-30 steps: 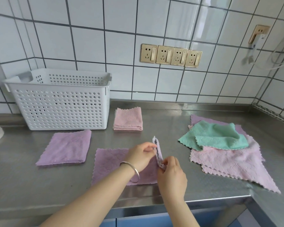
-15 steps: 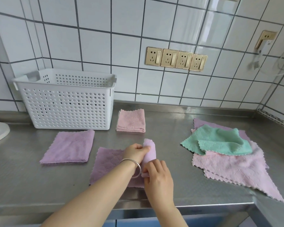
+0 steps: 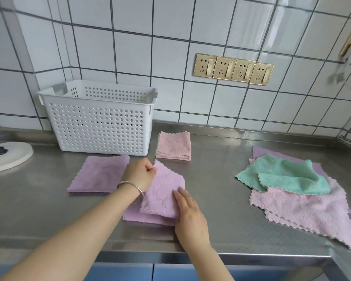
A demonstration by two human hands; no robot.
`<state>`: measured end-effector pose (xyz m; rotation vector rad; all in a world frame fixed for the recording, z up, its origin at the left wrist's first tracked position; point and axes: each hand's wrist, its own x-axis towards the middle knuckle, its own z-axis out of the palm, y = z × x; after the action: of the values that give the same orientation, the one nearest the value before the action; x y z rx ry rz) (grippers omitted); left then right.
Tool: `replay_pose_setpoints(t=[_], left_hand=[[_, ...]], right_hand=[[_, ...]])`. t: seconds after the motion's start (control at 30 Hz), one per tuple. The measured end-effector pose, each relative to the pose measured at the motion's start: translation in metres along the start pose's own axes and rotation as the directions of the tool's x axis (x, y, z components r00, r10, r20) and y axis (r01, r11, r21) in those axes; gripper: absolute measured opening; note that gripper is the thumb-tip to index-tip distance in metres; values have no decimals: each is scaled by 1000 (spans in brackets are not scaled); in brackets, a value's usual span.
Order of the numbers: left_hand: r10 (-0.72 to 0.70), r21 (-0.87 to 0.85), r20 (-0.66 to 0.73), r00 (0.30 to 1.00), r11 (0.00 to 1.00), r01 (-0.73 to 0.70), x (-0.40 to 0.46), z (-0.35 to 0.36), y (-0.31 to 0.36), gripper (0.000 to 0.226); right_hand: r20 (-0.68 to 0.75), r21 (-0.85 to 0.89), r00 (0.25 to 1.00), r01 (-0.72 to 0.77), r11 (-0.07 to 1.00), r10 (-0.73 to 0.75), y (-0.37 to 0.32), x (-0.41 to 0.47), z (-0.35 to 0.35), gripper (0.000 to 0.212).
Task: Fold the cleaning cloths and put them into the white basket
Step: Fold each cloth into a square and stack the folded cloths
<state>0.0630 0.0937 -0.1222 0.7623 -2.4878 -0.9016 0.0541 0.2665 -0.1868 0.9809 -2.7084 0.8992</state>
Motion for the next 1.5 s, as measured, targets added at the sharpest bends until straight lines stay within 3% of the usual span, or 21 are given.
replay_pose_setpoints(t=[0.23,0.53,0.83,1.0,1.2,1.4,1.5], left_hand=[[-56,18,-1,998,998,56,-1,-3,-27,28],[-50,158,-40,998,986,55,-1,0,-50,17],[-36,282,-31,999,959,43,1,5,-68,15],[-145,228,94,985,966,121,9,-1,-66,14],[-205,302,233,951,944,130,21,-10,-60,25],[-110,302,109,988,951,73,14,-6,-72,15],[57,446,22,998,893,-60,1,-3,-76,16]], right_hand=[[-53,-53,993,101,994,-104,1,3,17,65],[76,-113,977,207,972,-199,3,5,20,67],[74,-153,956,291,944,-283,3,8,22,52],[65,-131,945,327,936,-321,6,8,23,55],[62,-155,938,346,925,-341,2,5,20,55],[101,-168,930,366,915,-353,7,4,18,55],[153,-166,914,398,902,-375,11,3,20,53]])
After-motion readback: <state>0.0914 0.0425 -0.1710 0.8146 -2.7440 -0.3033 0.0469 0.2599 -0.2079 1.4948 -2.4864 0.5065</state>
